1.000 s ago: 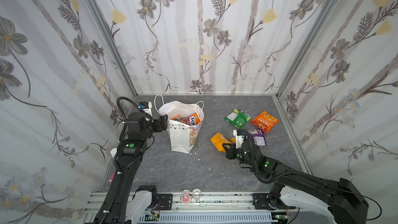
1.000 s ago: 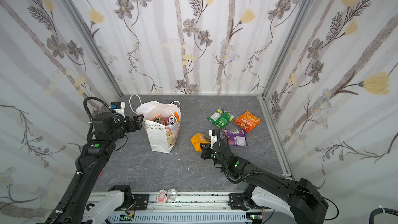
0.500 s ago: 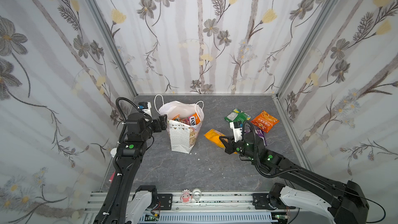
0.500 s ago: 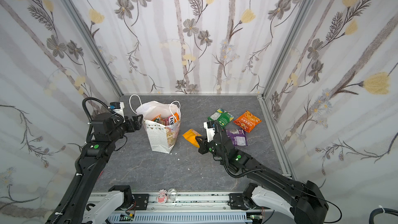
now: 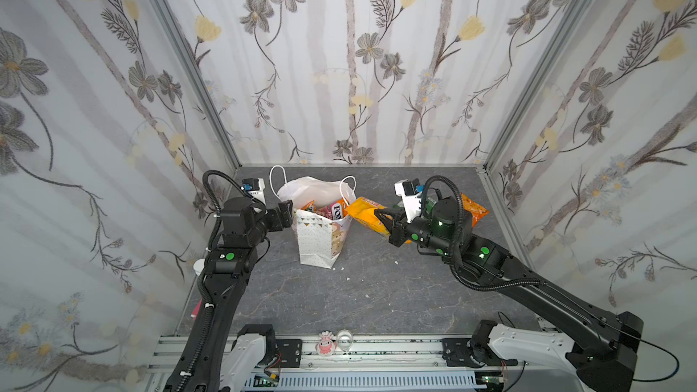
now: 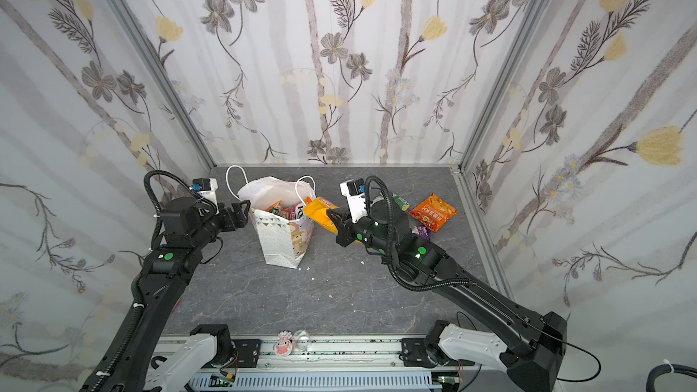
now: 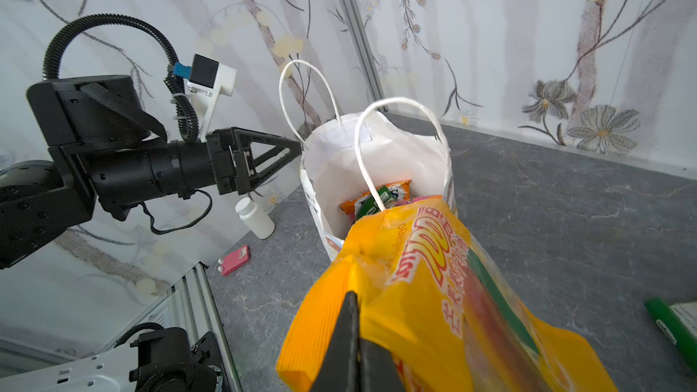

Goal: Place the snacks into the paper bag
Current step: 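Lift the yellow mango bag with the right gripper over the paper bag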

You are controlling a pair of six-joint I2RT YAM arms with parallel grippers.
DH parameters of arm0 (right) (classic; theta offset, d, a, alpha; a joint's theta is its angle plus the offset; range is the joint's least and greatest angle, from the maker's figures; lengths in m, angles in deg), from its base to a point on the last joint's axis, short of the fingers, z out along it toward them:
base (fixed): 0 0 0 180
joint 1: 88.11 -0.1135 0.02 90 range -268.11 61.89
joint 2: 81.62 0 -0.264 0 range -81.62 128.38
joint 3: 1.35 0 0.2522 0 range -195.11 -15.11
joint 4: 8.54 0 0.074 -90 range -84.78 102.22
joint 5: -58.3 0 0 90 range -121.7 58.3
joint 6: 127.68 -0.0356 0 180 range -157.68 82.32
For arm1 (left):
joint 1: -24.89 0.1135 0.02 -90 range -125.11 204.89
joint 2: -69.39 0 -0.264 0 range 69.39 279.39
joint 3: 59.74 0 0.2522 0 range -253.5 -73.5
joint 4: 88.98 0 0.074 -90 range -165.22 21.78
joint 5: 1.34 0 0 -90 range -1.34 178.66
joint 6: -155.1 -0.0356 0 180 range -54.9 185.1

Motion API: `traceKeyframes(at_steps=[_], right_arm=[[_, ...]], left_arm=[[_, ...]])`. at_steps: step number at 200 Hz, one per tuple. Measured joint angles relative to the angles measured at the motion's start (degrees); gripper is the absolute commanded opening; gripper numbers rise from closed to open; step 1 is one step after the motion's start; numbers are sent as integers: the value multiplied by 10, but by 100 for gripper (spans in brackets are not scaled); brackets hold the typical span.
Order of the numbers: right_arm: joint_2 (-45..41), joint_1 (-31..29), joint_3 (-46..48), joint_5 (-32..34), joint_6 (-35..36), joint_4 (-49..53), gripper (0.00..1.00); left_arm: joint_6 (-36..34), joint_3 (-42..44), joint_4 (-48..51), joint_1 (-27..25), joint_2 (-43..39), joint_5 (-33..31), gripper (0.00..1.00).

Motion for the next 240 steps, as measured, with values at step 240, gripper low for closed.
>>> traceKeyframes(at_steps=[240], right_arm=[[344, -64, -457, -52, 56, 72, 0]], left_arm=[[12, -51, 4, 2, 35, 19, 90]])
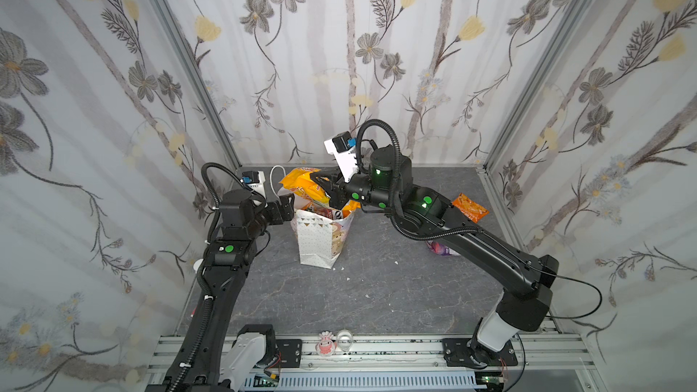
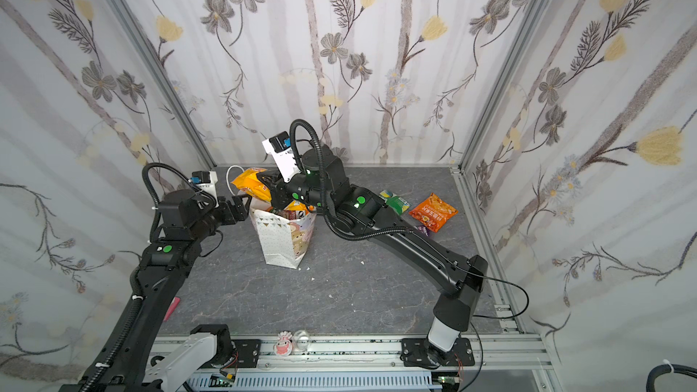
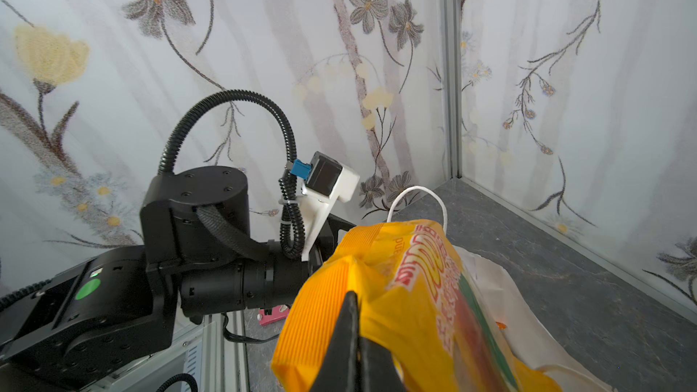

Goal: Place the snacks into the paper bag
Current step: 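Lift the yellow mango bag with the right gripper over the paper bag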

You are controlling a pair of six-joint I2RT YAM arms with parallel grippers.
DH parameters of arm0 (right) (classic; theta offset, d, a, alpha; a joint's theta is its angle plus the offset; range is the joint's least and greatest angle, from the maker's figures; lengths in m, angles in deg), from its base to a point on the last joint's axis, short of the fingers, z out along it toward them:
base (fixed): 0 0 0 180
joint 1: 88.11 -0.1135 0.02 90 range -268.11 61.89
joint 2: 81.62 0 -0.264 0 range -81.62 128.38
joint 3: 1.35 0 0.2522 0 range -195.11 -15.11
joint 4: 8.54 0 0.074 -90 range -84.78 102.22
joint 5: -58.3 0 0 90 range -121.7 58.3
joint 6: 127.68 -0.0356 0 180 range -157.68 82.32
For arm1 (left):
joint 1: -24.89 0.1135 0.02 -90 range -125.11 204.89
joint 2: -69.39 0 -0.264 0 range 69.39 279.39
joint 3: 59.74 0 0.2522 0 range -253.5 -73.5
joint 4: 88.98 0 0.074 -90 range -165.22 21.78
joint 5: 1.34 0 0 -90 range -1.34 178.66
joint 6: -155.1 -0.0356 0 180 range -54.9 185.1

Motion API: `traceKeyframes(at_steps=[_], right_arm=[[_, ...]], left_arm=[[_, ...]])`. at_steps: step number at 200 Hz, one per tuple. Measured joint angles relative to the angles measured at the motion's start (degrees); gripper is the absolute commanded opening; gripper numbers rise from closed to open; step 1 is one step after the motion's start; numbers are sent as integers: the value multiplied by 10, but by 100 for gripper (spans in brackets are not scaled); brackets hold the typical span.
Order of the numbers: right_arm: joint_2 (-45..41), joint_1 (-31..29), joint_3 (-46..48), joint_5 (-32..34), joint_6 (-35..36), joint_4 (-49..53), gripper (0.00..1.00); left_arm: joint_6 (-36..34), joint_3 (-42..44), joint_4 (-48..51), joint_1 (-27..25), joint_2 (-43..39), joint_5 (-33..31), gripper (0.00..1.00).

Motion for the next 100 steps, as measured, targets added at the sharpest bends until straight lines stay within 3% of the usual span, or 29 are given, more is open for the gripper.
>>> traceKeyframes(at_steps=[100], right_arm=[[10, -39, -50, 26, -7, -10, 0]], left_arm=[[-1, 3, 9, 1, 33, -13, 89]])
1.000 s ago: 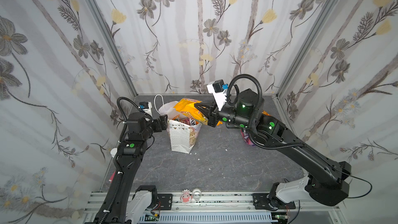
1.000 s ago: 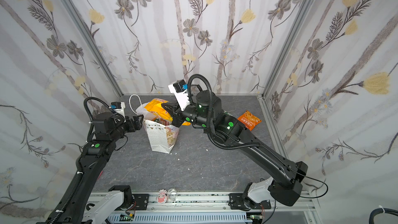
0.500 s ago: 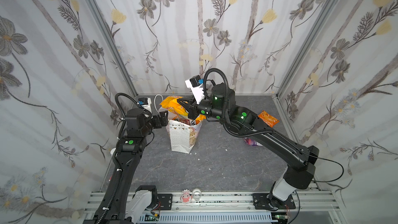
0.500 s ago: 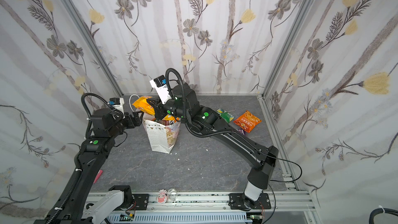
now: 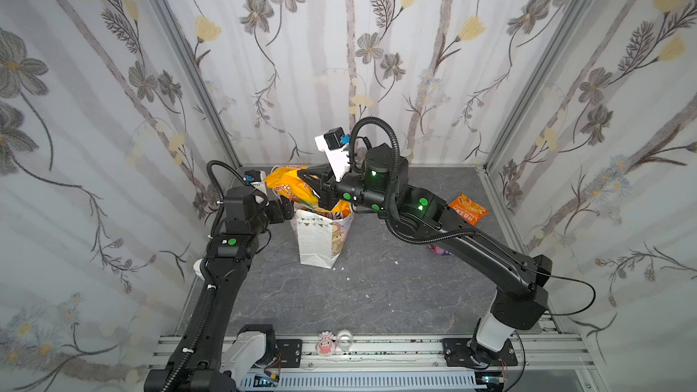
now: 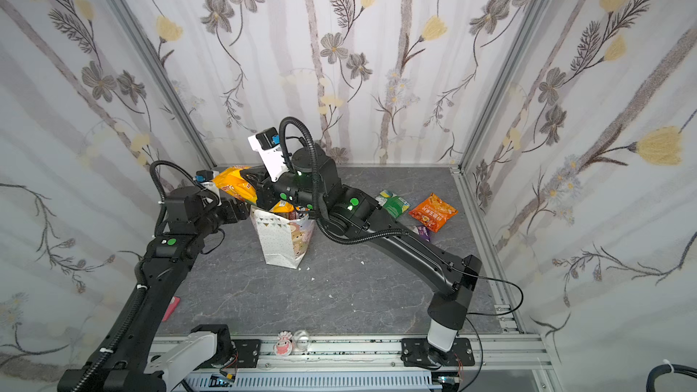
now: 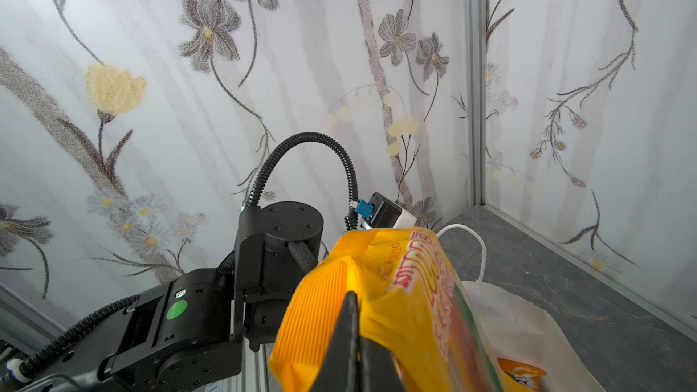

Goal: Place the snacks into the paper bag
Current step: 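Lift the yellow mango bag with the right gripper over the paper bag, then lower the yellow mango bag into the paper bag opening with the right gripper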

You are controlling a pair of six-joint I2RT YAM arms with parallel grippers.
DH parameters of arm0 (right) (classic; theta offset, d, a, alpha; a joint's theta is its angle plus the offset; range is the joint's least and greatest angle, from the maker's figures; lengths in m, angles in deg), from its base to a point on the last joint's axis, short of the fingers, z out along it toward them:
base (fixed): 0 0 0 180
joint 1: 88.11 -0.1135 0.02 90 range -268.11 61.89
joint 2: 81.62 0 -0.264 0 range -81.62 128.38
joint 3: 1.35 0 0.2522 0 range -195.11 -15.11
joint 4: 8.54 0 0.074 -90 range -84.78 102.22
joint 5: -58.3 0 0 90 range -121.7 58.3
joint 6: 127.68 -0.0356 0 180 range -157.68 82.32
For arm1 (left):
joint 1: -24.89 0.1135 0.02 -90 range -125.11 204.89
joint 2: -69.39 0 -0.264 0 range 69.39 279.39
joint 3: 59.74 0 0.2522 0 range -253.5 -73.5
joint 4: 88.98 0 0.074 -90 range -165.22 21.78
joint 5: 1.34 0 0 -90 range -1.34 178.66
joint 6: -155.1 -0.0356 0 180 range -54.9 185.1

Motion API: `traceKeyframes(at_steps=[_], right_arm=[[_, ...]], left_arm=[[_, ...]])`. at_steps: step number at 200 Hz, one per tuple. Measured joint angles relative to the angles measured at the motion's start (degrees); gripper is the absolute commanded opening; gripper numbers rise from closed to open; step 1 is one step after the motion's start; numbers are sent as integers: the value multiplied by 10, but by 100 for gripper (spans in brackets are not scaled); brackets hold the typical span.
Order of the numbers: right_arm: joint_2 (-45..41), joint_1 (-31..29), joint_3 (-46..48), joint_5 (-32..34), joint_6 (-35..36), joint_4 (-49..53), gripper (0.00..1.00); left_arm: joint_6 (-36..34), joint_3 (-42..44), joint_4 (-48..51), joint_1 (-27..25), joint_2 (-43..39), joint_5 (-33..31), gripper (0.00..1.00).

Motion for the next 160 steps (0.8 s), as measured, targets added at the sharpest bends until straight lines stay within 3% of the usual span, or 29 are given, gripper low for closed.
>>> traceKeyframes(at_steps=[49, 117, 160], right_arm=[[15, 3, -2, 48, 10, -5, 0], [66, 19, -2, 64, 3, -25, 0], [80, 18, -2, 125, 5, -26, 0]], left_arm=[[-5, 2, 0, 1, 15, 10, 88], [-9, 11, 0, 3, 14, 9, 88], [-9, 11, 0, 4, 14, 9, 88]])
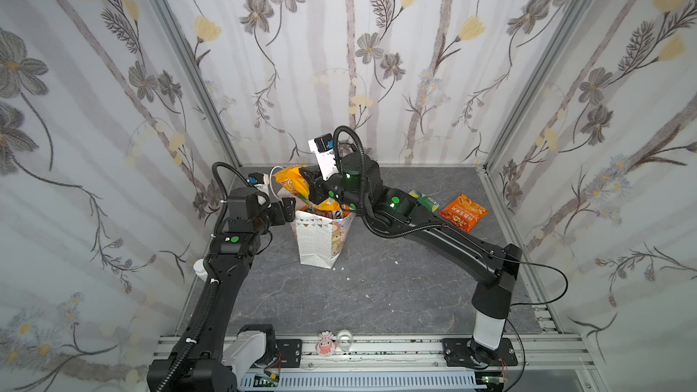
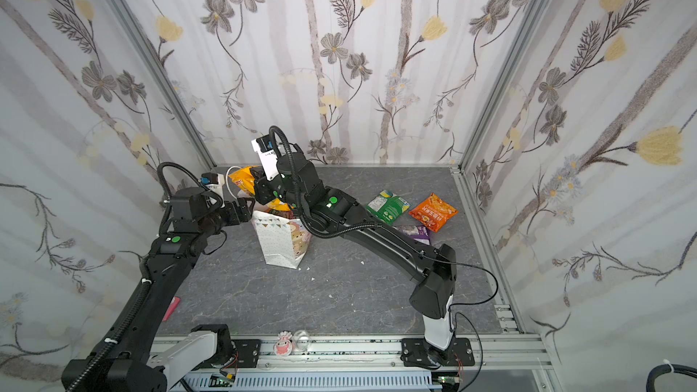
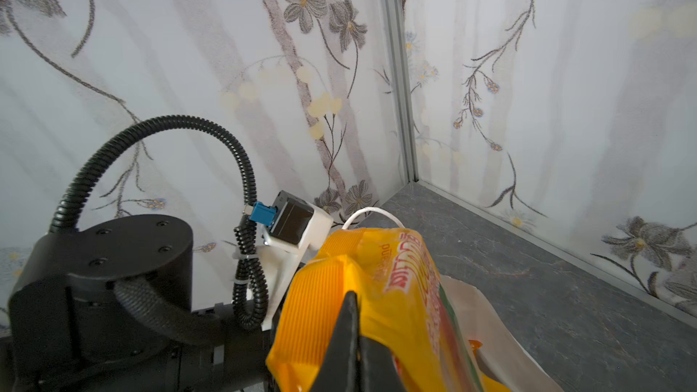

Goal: Place the snacks into the paper bag
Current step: 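Lower the yellow mango bag into the paper bag opening with the right gripper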

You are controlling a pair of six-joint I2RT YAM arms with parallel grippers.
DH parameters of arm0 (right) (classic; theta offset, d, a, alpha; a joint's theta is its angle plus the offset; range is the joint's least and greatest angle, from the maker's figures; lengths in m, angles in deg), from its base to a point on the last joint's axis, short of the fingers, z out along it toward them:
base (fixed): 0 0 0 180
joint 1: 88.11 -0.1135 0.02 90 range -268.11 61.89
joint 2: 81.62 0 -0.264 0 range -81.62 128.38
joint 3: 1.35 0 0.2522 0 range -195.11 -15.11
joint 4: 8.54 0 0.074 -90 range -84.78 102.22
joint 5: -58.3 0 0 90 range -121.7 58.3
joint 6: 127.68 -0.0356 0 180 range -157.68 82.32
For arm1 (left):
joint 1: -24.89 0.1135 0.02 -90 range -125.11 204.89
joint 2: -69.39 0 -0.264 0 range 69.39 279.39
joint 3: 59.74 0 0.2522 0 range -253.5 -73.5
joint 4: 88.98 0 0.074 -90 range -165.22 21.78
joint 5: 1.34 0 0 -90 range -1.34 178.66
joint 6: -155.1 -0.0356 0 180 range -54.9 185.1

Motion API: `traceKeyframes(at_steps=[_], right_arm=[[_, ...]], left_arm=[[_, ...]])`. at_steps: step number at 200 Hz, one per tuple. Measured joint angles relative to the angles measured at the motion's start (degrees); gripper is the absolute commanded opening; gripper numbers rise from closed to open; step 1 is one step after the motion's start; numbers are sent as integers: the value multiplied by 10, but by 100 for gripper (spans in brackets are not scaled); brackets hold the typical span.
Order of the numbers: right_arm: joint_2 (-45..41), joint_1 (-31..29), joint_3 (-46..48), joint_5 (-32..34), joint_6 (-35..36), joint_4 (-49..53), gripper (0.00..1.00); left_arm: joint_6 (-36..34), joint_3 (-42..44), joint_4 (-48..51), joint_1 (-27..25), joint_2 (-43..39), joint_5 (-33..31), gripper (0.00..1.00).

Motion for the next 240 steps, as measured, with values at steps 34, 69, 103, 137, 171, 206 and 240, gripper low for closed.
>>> traceKeyframes(at_steps=[34, 69, 103, 137, 171, 206, 240], right_arm=[[12, 0, 0, 48, 14, 11, 0], [26, -1, 0, 72, 30, 14, 0], [38, -16, -2, 109, 65, 14, 0], [52, -41, -3, 158, 111, 17, 0], [64, -40, -4, 188, 139, 17, 0], [74, -41, -9, 218, 178, 17, 0], [84, -43, -13, 238, 203, 16, 3]], left_arm=[[0, 3, 0, 1, -2, -1, 88], [0, 9, 0, 1, -5, 0, 88], [0, 13, 0, 1, -9, 0, 88], [0, 15, 0, 1, -10, 0, 88], [0, 15, 0, 1, -10, 0, 88], [0, 15, 0, 1, -10, 0, 88], [0, 15, 0, 1, -10, 1, 88]])
